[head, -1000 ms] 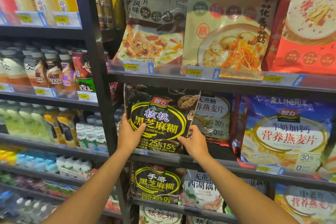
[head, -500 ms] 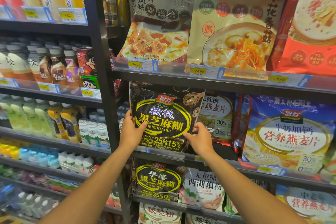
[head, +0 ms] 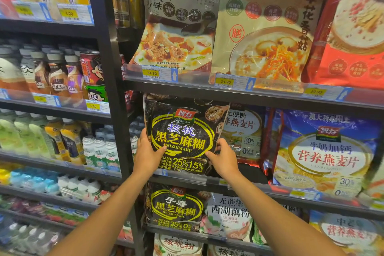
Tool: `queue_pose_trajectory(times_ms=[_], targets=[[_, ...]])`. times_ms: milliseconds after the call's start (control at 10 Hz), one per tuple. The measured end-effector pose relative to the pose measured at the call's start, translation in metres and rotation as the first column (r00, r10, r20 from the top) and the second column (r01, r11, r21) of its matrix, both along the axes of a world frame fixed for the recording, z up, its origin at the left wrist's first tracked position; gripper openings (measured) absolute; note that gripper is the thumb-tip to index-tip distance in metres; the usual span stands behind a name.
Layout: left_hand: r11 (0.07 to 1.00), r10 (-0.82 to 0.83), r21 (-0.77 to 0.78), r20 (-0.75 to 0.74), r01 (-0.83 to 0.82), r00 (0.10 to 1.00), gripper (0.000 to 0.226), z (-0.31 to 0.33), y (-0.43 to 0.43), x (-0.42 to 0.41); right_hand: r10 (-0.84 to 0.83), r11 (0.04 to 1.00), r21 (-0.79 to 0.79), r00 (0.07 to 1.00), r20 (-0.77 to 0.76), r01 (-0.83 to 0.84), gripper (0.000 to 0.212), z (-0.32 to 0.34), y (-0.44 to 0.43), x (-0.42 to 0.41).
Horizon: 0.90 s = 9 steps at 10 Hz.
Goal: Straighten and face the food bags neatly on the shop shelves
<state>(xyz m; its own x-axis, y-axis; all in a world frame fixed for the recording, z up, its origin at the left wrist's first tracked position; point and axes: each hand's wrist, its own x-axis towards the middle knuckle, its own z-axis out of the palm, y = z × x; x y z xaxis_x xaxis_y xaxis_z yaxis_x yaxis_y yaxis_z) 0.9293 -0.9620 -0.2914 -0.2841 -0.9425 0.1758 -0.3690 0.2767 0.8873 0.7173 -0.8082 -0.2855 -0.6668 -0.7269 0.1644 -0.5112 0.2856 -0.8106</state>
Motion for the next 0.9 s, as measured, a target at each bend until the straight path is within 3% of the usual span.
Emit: queue_pose_trajectory(times_ms=[300,600,800,900], targets=[[0.999,0.012,-0.045,0.017,-0.011,1.0,0.101,-0.008,-0.008,-0.002,-0.002,1.0,0.014,0.999,0.035,0.002,0.033,0.0,-0.004,0.0],[0.998,0.008,-0.064,0.041,-0.005,0.999,0.096,-0.001,0.004,0.004,0.029,0.997,0.077,0.999,-0.023,-0.027,0.036,0.009,0.016,0.001],[0.989,-0.046,-0.132,0.189,0.072,0.981,0.092,0.003,0.031,0.007,0.062,0.988,0.147,0.997,-0.051,-0.054,0.064,0.013,0.044,-0.004],[0.984,-0.064,-0.133,0.357,0.118,0.932,0.1,0.01,0.063,0.005,0.052,0.98,0.197,0.99,-0.128,-0.026,0.064,0.019,0.066,-0.009]])
